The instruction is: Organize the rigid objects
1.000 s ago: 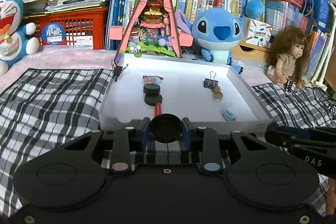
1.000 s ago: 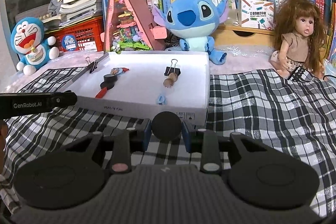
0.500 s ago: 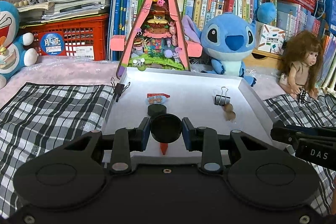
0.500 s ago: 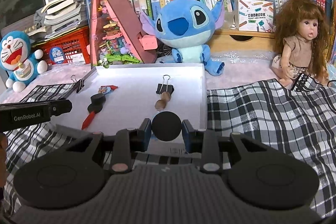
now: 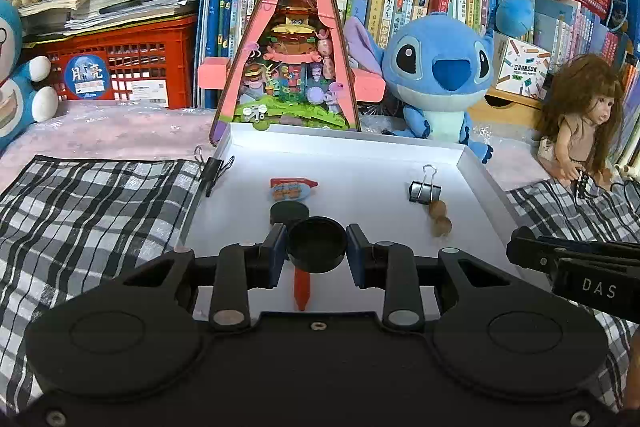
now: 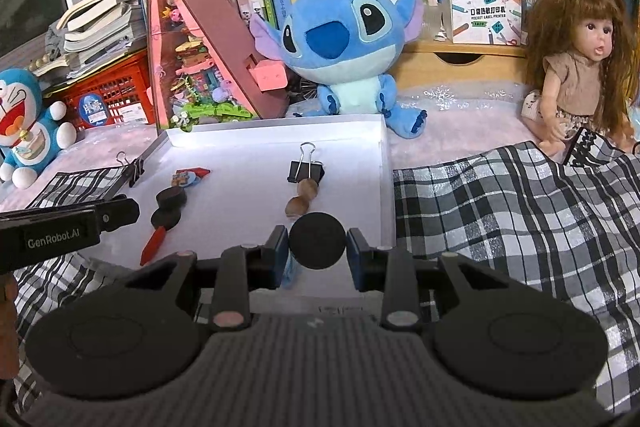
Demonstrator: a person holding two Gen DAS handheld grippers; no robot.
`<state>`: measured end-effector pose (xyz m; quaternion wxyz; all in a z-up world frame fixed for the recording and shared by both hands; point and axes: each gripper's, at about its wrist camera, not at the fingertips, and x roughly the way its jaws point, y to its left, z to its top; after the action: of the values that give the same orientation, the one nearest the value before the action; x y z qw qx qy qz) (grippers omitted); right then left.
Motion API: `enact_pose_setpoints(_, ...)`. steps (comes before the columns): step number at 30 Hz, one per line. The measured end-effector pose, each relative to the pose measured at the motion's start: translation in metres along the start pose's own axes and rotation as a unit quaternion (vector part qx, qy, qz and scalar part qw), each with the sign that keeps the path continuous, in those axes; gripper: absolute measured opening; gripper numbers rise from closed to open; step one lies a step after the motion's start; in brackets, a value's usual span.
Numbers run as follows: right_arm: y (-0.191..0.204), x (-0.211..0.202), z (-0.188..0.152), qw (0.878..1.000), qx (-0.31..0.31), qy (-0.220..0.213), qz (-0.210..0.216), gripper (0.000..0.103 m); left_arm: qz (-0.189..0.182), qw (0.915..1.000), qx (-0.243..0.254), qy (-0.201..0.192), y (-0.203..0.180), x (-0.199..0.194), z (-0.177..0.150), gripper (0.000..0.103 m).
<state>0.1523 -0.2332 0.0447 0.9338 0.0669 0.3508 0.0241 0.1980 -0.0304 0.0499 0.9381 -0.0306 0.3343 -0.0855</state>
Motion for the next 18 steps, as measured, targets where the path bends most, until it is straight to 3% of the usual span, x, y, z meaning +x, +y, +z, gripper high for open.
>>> enact_pose_setpoints(18, -0.005, 0.049, 0.075, 0.998, 0.055, 0.023, 0.003, 0.037, 0.004, 0.9992, -0.024, 0.030, 0.017, 0.067, 0.070, 0.030)
